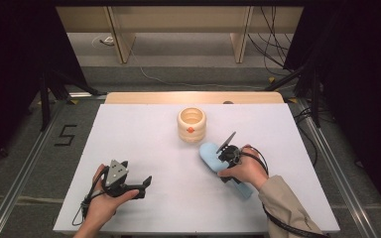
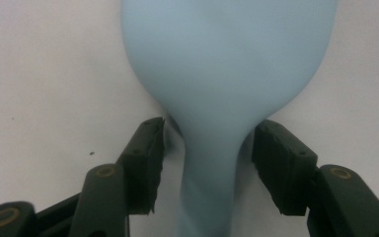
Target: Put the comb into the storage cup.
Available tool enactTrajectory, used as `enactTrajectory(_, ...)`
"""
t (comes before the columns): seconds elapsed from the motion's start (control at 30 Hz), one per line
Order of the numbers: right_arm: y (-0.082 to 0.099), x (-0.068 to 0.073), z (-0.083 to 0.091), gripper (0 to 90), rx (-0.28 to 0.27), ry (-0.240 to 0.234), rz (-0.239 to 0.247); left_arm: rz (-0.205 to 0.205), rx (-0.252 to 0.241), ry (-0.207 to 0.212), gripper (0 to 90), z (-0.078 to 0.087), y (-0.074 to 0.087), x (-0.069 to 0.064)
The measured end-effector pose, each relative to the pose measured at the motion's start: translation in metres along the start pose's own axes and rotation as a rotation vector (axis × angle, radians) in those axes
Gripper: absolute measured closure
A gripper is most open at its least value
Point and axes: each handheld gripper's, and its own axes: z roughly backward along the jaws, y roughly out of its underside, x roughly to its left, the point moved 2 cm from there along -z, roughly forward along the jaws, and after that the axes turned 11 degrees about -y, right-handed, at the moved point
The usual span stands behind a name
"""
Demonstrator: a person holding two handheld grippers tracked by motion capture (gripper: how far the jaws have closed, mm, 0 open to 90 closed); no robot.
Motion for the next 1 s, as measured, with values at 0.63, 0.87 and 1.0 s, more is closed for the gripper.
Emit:
enactTrajectory(0.63,-0.0059,0.0047,-0.0006,64.8,0.038,0.036,-0.019,0.002,0.0,0.001,2.3,0.0001,0.0002,0.0)
enactTrajectory(0.87,-0.006,0.0057,-0.0007,67.2,0.039,0.041,-0.039,0.003,0.0,0.003,2.5,-0.0001,0.0002,-0.0001)
enactTrajectory(1.0,-0.0054,0.0052,-0.0003,69.2,0.039,0.037,-0.05,0.003,0.0,0.002,2.6,0.0001,0.0002,-0.0002)
